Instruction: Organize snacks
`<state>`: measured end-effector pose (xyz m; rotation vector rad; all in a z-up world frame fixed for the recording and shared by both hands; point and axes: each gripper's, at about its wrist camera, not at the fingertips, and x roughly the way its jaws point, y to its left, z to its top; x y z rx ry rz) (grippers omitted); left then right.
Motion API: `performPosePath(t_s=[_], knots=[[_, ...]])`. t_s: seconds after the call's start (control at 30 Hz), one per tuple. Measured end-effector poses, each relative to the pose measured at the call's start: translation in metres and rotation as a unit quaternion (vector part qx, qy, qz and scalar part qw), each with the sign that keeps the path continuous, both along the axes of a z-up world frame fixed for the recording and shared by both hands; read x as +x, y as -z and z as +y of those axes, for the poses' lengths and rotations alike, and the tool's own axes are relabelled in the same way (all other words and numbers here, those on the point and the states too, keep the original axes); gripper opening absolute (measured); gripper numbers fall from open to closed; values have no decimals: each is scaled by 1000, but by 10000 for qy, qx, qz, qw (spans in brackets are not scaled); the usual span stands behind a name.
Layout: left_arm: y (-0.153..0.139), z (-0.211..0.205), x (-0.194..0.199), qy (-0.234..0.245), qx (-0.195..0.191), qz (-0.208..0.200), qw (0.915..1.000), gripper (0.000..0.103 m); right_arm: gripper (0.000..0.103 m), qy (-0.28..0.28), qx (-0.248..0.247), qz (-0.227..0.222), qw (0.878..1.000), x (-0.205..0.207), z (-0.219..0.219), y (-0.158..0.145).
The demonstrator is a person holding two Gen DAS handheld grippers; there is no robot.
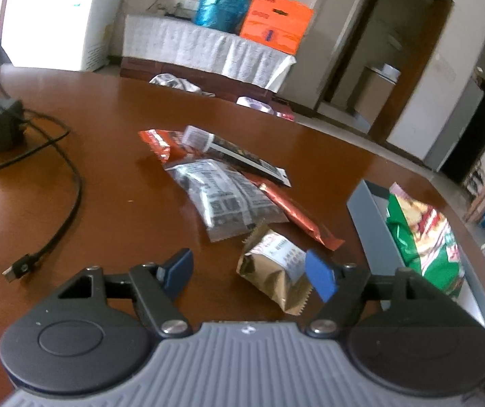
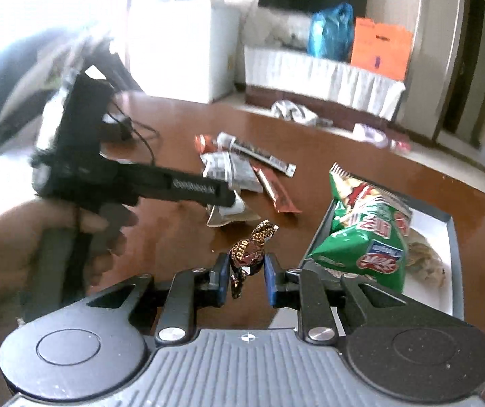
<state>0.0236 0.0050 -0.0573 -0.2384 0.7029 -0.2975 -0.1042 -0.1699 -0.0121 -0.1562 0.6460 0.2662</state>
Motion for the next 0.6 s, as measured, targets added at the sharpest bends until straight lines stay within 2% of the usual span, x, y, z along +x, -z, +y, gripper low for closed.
performPosePath(t_s=[0.1, 0.3, 0.47, 0.5, 0.53, 0.57, 0.6], knots=[[3, -12, -1, 212, 217, -84, 9995, 73, 24, -127, 128, -181, 9997, -15, -11, -3], [8, -25, -2, 231, 466, -296, 9982, 76, 24, -295, -95, -464, 9984, -39, -22, 2], [9, -35, -1, 234, 824, -381, 9956, 75, 24, -177, 315, -477, 9982, -39, -37, 15], [8, -38, 0, 224, 896, -368, 9950, 73, 24, -164, 315, -482, 9982, -39, -39, 17], [8, -41, 0, 261, 957, -391, 9943, 62, 24, -162, 259, -492, 9983, -38, -40, 20], [8, -43, 0, 317, 1011, -421, 9935, 57, 24, -159, 251, -499, 9983, -38, -41, 21], [8, -45, 0, 349, 1098, -435, 9924, 56, 24, -148, 317, -499, 9981, -38, -43, 21]])
